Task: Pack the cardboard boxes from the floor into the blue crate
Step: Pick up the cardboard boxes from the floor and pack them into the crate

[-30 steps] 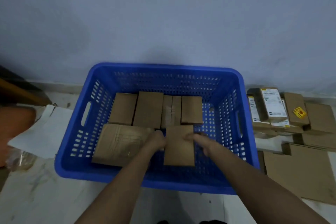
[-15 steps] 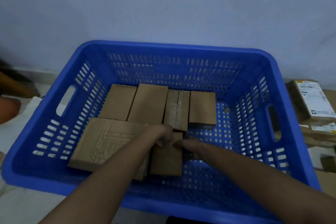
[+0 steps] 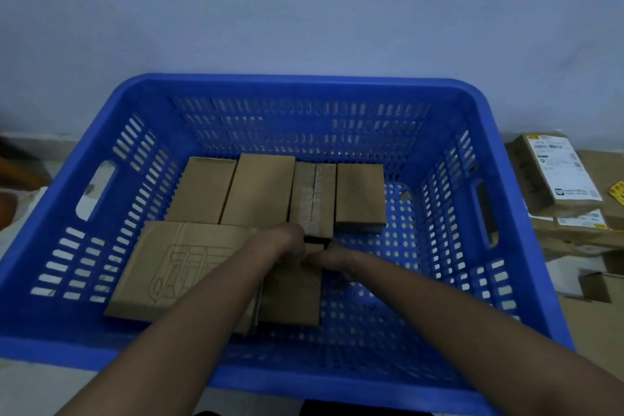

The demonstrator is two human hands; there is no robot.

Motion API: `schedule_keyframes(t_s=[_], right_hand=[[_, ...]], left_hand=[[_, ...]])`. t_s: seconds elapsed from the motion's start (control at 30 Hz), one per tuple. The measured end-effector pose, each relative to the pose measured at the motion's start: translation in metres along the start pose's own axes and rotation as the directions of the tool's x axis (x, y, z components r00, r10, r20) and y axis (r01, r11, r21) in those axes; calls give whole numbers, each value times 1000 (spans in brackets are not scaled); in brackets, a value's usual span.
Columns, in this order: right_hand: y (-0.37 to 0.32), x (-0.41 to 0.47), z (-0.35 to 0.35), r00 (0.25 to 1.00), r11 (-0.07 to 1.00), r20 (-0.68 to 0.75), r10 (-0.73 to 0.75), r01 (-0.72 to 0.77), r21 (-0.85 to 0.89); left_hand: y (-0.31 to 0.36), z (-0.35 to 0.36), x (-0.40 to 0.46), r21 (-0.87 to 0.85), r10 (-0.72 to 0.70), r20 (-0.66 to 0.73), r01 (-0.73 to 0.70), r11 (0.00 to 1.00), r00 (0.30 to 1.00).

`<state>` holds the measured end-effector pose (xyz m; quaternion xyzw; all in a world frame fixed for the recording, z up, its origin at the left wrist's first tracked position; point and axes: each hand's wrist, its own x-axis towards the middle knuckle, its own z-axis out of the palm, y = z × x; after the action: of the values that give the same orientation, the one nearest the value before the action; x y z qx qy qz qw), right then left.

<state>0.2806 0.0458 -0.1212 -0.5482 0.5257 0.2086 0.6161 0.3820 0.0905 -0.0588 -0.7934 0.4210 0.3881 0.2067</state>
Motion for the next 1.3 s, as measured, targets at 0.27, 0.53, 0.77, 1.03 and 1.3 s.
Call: schedule_keyframes(t_s=[0.27,0.53,0.77,1.03,1.3], right_hand=[[-33,-82,-51,967,989,-223,-125,105,-103],[-49,-270,-99,938,990,-317,-140,129,-56],[-57,-482,-159,931,982,-366,-1,69,173],[2,-617,-267,859,973,-498,116,3,231],[111,-666,-400,891,979,-440,109,-21,201]], left_hand=[[4,-38,-51,-368,-31,-301,-86,926,953],[14,-122,-229,-590,-41,-187,-79,803,982],[66,-199,-399,-729,52,14,-26,684,999],[182,-223,-485,-768,114,78,-13,641,990],[323,-188,-503,-826,29,101,68,559,994]])
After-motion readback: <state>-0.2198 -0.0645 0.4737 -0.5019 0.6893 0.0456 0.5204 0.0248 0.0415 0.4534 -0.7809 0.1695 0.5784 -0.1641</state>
